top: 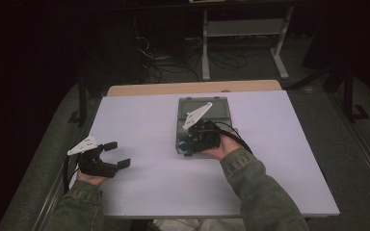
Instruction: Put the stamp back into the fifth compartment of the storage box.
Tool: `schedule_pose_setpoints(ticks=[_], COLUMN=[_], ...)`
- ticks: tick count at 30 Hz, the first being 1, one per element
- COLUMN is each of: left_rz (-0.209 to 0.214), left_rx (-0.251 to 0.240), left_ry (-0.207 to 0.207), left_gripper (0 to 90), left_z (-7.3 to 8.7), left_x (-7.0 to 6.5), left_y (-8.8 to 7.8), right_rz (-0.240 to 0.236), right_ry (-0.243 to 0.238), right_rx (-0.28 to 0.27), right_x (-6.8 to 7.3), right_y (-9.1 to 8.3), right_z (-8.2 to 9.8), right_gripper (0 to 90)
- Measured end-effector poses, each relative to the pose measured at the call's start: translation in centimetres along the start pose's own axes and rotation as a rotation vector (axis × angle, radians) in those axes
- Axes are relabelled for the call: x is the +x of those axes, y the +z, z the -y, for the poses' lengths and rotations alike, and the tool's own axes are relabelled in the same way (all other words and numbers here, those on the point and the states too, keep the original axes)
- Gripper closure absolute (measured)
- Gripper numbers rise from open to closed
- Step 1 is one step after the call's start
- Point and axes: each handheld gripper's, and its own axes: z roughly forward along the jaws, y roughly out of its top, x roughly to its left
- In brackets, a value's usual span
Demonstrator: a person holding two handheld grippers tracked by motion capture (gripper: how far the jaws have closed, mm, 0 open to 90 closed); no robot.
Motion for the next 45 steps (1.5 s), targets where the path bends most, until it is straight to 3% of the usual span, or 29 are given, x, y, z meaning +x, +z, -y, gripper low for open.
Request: schedule_pose_setpoints(ticks=[16, 28, 37, 45], left_rz=[0.002, 0.003, 0.004, 0.005], left_rx=[0.0, -0.001, -0.001, -0.004], left_ry=[-0.001, -0.003, -0.003, -0.004], left_gripper=[0.0, 0.0, 0.0, 0.0], left_z=[0.0, 0.0, 0.0, 0.0], left_x=[0.0, 0.0, 0.0, 0.0], left_y=[0.0, 0.0, 0.0, 0.0], right_rz=[0.033, 0.051, 0.047, 0.042], right_ry=[0.023, 0.073, 0.093, 0.122], right_rx=[0.002, 0.007, 0.008, 0.039], right_x=[-2.1, -3.8, -4.6, -5.4], right_y=[0.5, 1.4, 2.2, 3.4], right_z=[-0.5, 0.0, 0.0, 0.5], right_gripper=[71.2, 71.2, 71.2, 71.2])
